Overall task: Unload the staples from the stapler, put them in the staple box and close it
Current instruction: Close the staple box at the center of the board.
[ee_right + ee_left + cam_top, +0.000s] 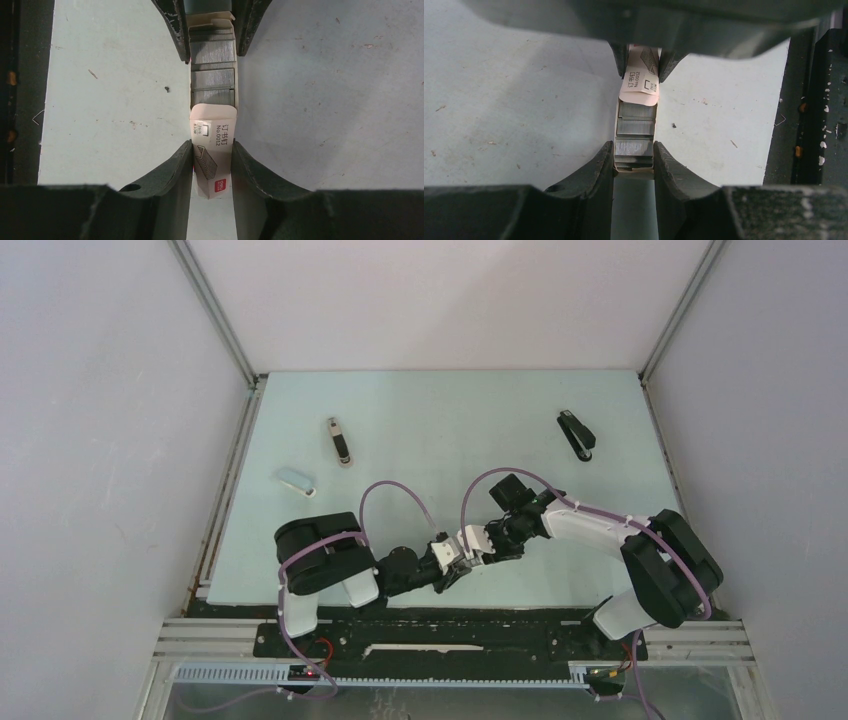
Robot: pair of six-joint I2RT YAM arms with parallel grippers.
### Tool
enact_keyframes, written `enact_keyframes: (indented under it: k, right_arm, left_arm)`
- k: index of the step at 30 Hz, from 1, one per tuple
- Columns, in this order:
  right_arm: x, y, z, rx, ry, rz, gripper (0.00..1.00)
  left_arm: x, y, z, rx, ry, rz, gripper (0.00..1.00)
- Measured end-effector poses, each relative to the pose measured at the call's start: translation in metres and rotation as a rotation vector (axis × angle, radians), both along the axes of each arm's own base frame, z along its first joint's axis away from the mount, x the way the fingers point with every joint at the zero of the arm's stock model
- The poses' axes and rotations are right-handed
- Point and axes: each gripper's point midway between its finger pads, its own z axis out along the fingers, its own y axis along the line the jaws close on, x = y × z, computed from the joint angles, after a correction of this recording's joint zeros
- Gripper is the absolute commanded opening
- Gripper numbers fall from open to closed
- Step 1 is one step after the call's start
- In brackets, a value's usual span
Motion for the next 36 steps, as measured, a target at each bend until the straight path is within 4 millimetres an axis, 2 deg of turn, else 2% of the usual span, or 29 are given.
enact_keyframes:
  k: [20, 36]
  right_arm:
    - [-0.0017, 0.0014, 0.0004, 0.007, 0.004, 0.012, 0.39]
    - [-0.0024, 0.0013, 0.0002, 0.004, 0.009, 0.003, 0.4]
  left_arm:
    - [0.0002, 0.0046, -0.001, 0.065, -0.041, -0.006, 0.24]
    - [-0.0011, 0.0016, -0.0007, 0.045, -0.03, -0.005, 0.24]
